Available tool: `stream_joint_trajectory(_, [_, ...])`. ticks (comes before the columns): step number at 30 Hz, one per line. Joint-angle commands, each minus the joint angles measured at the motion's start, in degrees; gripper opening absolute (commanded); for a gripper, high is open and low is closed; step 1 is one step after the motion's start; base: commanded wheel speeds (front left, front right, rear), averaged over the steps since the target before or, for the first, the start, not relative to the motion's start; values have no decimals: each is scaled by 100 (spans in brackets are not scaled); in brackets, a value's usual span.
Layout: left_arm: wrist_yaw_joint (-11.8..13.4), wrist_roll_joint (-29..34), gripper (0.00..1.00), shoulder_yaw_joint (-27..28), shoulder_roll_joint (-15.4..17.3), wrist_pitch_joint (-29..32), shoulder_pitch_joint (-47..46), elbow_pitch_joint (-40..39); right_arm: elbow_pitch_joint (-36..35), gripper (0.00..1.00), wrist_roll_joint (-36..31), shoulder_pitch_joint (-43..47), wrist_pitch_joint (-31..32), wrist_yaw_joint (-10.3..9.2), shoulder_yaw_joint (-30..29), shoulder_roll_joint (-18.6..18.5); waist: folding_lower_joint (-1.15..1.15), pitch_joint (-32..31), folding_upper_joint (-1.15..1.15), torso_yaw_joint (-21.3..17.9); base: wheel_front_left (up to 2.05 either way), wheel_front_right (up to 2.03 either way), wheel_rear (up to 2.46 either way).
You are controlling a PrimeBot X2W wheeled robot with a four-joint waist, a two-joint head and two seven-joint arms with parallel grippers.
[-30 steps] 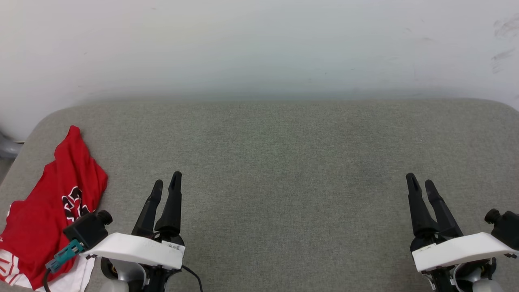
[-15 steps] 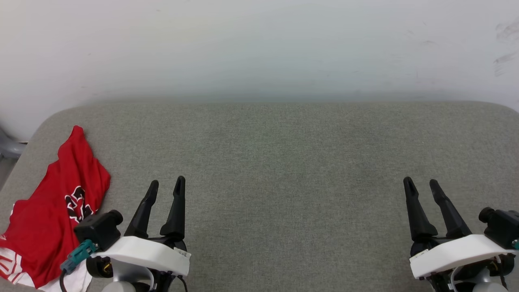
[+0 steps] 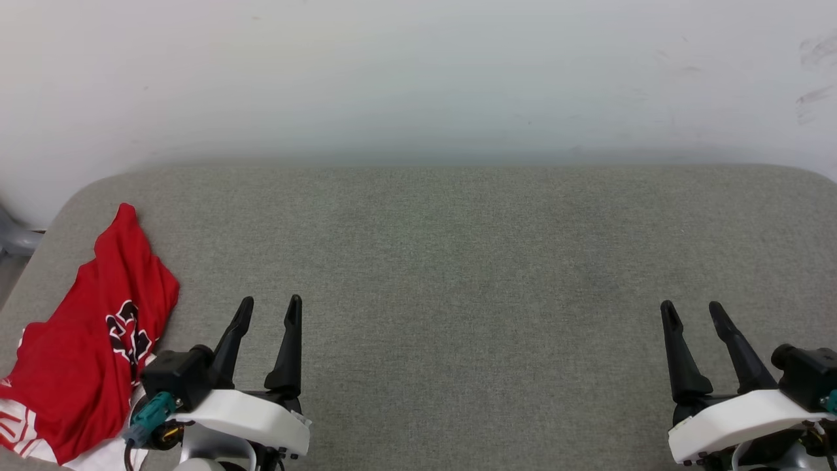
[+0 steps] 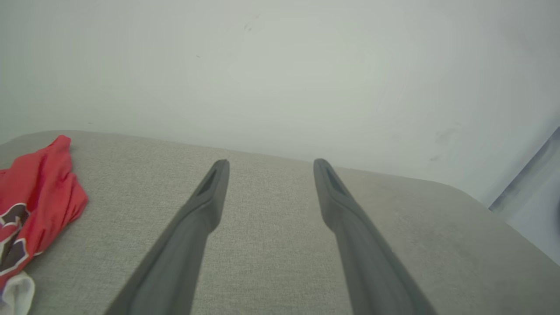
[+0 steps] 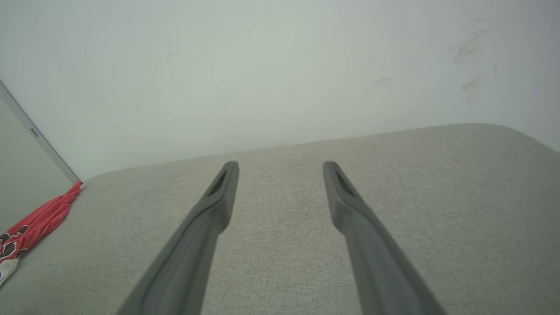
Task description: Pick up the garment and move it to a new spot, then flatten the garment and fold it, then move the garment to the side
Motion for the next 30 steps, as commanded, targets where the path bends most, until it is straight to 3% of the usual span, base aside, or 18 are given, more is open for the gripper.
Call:
stream_joint_trajectory(1, [24,152,100,-32,49,-53,-2,-21,-97,100,-168,-4,5,0,-10,-15,0,-1,0,1,0,0,0])
stream_joint_trajectory(30, [-39,1198,100,-99,-83,-399,-28,315,-208,100,-1195,137,-97,-1,6,-16,0,-36,0,88,0,0,0])
